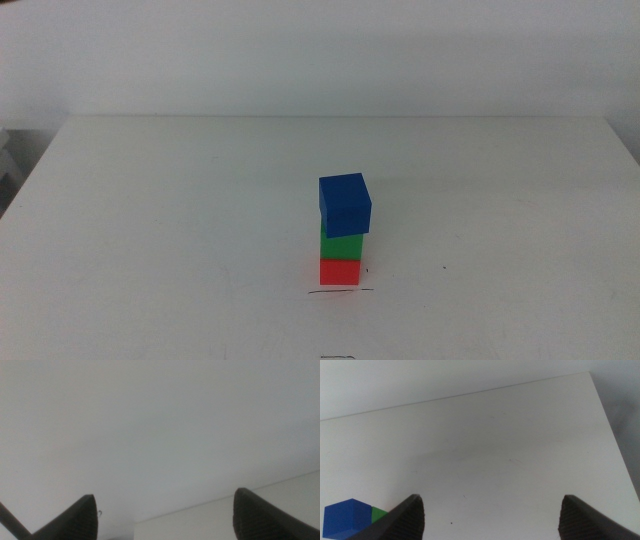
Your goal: Stack red cubes first, then green, then blue cubes in a specific spot.
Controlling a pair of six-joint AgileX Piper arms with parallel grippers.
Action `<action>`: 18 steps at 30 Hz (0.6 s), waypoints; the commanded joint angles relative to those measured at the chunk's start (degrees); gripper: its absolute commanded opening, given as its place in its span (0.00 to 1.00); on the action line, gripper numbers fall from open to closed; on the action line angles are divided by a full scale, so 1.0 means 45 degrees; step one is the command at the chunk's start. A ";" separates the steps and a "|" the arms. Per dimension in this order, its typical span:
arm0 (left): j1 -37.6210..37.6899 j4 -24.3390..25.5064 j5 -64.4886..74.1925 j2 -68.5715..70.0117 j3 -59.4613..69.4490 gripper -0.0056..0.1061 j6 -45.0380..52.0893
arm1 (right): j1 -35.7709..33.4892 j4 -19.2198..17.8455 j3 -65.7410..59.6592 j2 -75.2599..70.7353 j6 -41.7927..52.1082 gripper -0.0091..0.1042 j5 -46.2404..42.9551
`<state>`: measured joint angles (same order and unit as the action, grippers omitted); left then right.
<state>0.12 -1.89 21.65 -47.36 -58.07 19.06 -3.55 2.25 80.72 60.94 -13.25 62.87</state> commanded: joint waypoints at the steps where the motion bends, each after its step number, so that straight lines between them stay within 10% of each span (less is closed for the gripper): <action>1: -0.0026 0.0068 -0.1128 0.0325 -0.0309 0.87 -0.0237 | 0.0108 -0.0093 0.0299 -0.0161 0.0175 0.79 -0.0861; 18: -0.0034 -0.0287 -0.1392 0.0759 -0.0208 0.87 -0.0226 | 0.0108 -0.0383 0.0203 -0.0457 0.0173 0.79 -0.1229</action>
<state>0.12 -1.81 20.92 -44.55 -57.36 18.87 -3.55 1.23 80.51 60.22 -13.25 61.81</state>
